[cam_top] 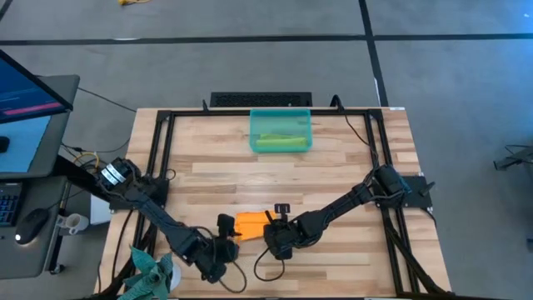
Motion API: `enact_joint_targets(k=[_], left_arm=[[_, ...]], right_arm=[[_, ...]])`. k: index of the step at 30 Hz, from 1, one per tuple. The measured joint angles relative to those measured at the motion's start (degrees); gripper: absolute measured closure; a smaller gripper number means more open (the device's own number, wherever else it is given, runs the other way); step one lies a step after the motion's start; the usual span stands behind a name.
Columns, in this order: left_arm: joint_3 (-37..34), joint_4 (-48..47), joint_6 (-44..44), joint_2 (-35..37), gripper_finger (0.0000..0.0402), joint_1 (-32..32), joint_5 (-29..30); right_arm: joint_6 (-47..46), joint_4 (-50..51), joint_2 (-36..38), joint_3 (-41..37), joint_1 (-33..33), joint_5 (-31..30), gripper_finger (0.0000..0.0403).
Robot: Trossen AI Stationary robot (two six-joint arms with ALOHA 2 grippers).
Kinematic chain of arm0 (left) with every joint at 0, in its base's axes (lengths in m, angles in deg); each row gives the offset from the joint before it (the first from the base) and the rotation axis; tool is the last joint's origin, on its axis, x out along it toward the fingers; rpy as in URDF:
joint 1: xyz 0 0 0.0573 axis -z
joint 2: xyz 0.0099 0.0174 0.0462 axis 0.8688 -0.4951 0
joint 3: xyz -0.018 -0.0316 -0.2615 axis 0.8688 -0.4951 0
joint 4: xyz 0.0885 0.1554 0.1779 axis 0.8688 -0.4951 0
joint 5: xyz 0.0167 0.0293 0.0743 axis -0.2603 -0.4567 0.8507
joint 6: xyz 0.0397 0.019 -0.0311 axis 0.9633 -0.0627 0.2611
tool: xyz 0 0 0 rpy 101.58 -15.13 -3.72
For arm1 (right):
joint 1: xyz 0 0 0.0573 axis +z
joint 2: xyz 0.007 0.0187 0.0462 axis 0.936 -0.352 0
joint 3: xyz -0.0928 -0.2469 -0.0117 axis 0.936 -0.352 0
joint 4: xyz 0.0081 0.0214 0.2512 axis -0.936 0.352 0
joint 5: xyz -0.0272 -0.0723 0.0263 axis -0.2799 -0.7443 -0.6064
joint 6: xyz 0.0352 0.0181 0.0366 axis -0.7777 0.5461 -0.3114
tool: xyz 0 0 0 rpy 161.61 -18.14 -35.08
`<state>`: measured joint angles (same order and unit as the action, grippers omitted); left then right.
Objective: Roll microfiber towels into tight, uniform cylinder then place into a basket
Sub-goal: Roll the yellow microfiber towel
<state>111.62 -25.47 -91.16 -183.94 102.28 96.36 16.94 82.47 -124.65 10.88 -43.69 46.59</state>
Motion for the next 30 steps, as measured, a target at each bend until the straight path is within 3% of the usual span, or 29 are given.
enact_joint_targets(k=[7,17,22,30], left_arm=[[2.63,0.12,3.19,0.13,0.0192,2.25,6.62],[3.31,0.77,0.84,-9.5,0.0192,1.78,9.1],[3.68,-1.21,-2.66,-10.86,0.0192,1.41,14.82],[3.44,-4.82,-8.55,-11.04,0.0192,-2.29,6.86]], right_arm=[[-0.07,-0.01,0.02,0.0,-0.29,0.42,0.0354],[-0.12,0.0,0.04,0.0,-0.33,0.85,0.0354],[-0.12,-0.07,0.04,0.0,-0.33,0.96,0.0354],[-0.12,-0.21,0.07,0.0,-0.36,1.01,0.0354]])
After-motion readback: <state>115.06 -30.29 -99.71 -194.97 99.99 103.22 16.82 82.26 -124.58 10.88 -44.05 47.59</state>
